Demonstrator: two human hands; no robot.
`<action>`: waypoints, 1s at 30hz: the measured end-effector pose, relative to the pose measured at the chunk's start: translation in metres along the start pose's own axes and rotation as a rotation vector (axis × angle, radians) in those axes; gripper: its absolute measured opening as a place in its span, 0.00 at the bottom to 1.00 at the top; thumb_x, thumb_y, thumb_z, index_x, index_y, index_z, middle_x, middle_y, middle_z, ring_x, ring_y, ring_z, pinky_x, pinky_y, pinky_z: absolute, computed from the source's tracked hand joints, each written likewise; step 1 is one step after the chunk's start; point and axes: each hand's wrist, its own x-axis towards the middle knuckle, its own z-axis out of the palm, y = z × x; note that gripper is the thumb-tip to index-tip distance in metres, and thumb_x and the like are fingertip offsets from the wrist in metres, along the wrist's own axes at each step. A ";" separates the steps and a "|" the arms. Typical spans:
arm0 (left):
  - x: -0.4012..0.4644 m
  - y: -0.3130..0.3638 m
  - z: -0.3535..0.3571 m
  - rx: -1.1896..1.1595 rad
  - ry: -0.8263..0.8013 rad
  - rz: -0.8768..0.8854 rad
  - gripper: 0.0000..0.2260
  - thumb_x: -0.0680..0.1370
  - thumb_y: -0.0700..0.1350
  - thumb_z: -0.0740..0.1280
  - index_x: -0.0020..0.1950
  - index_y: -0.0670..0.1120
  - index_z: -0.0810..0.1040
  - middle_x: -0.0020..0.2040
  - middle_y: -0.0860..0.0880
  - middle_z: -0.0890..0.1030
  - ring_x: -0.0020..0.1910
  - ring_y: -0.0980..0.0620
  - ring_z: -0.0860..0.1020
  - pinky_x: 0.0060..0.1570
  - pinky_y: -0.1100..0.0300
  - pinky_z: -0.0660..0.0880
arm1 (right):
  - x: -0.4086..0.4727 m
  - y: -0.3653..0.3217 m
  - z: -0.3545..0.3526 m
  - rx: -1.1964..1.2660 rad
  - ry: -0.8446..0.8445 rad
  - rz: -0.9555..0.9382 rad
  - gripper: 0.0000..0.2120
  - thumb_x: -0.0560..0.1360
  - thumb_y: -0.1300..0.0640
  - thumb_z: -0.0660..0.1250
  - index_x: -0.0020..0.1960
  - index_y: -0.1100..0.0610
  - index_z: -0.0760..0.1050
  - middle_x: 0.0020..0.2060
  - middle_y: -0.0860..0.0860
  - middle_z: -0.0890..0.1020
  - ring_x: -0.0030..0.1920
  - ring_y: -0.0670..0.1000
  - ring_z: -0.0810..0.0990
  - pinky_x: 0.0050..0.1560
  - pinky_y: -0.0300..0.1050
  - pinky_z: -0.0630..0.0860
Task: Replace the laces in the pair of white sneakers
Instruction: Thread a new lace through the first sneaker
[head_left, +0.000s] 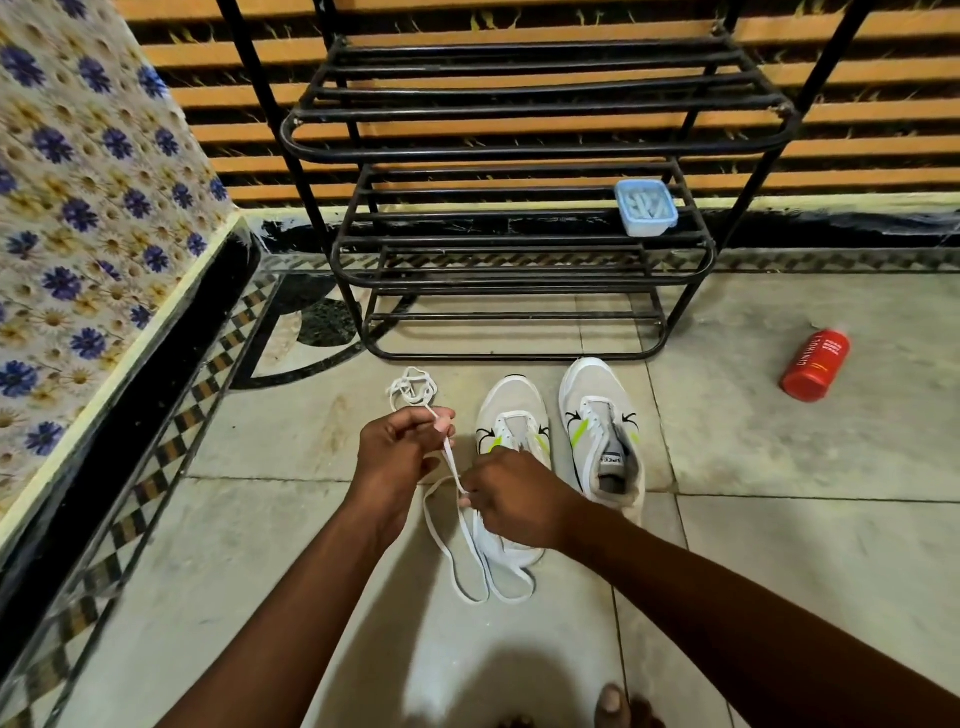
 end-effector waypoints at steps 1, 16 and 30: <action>0.002 -0.002 0.001 -0.018 -0.013 0.019 0.05 0.80 0.38 0.71 0.47 0.43 0.85 0.46 0.46 0.85 0.42 0.50 0.80 0.49 0.51 0.74 | -0.001 0.001 0.001 0.020 -0.003 0.001 0.13 0.79 0.50 0.63 0.37 0.48 0.67 0.37 0.50 0.72 0.48 0.59 0.77 0.44 0.49 0.67; 0.050 -0.041 0.044 0.337 -0.059 0.150 0.06 0.77 0.35 0.74 0.42 0.44 0.86 0.31 0.52 0.80 0.33 0.55 0.77 0.39 0.60 0.76 | -0.014 0.061 -0.024 0.327 0.307 0.518 0.31 0.61 0.41 0.65 0.60 0.57 0.78 0.53 0.54 0.79 0.53 0.55 0.78 0.57 0.46 0.74; 0.084 -0.070 0.067 0.619 -0.119 0.188 0.05 0.76 0.40 0.75 0.41 0.48 0.86 0.37 0.49 0.86 0.35 0.56 0.81 0.39 0.65 0.75 | 0.011 0.061 -0.004 -0.007 0.198 0.552 0.12 0.71 0.58 0.68 0.53 0.61 0.78 0.52 0.60 0.76 0.53 0.62 0.77 0.54 0.50 0.72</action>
